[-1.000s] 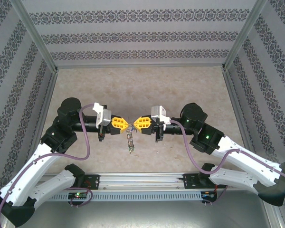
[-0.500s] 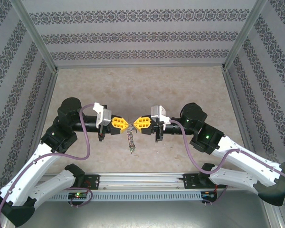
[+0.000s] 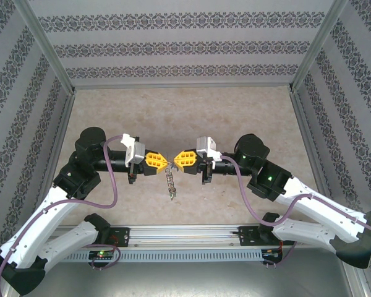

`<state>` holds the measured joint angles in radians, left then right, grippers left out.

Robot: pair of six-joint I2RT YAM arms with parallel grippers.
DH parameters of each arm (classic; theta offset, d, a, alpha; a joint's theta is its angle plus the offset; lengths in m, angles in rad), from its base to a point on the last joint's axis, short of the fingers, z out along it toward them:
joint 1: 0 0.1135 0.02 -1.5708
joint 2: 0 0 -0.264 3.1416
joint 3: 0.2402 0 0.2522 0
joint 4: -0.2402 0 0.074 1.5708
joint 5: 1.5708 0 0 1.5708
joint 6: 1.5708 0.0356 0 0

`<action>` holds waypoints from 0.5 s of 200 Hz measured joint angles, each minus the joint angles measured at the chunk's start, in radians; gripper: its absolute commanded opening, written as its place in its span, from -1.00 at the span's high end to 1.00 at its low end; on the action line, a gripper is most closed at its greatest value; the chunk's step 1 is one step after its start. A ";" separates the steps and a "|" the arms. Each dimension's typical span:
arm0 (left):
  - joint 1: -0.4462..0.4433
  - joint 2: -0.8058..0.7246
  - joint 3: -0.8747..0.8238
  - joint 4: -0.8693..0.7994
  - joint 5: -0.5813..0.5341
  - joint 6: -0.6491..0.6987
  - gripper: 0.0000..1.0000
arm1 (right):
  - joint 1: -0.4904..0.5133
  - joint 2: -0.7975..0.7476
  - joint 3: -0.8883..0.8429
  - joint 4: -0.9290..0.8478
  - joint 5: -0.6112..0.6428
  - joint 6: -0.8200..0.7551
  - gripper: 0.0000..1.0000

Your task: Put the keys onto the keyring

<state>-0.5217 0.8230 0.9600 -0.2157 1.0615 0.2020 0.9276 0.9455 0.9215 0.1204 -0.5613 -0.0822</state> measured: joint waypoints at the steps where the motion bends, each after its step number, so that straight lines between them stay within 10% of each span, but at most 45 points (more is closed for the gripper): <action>1: 0.000 0.000 0.000 0.000 0.000 0.000 1.00 | 0.000 0.000 0.000 0.000 0.000 0.000 1.00; 100: 0.000 0.000 0.000 0.000 0.000 0.000 1.00 | 0.000 0.016 0.002 0.000 -0.016 0.000 1.00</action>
<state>-0.5217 0.8230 0.9600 -0.2157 1.0618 0.2020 0.9276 0.9611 0.9230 0.1204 -0.5777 -0.0818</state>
